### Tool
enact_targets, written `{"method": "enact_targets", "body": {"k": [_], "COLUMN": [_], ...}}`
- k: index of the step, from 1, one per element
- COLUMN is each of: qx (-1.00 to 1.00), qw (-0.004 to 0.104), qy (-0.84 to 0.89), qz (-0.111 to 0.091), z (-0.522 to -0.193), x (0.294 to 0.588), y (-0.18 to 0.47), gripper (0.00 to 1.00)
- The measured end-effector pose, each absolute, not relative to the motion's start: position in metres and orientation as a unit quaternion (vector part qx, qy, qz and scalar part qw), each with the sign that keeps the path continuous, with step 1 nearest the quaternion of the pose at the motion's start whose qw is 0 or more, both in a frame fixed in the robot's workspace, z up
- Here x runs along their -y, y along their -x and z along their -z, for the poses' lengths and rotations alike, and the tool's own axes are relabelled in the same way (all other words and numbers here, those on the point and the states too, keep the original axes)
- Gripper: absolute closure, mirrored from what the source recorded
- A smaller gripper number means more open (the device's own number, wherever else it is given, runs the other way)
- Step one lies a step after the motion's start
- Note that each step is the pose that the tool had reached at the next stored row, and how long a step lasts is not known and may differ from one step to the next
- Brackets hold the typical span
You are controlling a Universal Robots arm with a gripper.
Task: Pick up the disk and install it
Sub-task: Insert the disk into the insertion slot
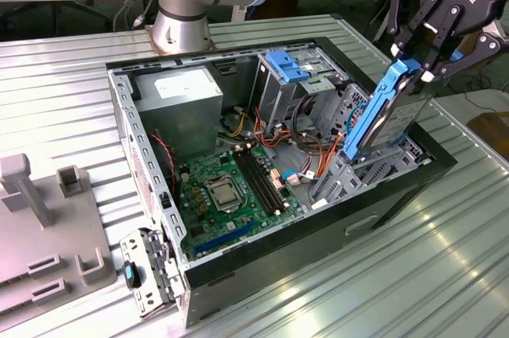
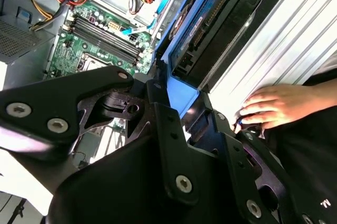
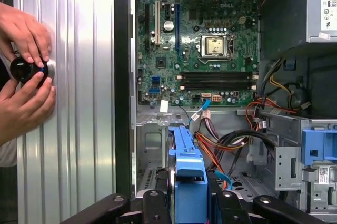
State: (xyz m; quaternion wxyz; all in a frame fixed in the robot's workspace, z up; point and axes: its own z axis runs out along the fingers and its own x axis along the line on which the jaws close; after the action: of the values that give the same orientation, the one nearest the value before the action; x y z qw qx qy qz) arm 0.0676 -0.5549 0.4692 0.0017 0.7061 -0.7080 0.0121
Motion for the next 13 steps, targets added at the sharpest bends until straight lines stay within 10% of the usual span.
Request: {"method": "enact_targets", "body": {"k": [13], "qx": [0.708], "qw": [0.002], "qy": [-0.706], "qz": [-0.012], "z": [-0.457], "x": [0.555], "y": [-0.068], "gripper": [0.63]}}
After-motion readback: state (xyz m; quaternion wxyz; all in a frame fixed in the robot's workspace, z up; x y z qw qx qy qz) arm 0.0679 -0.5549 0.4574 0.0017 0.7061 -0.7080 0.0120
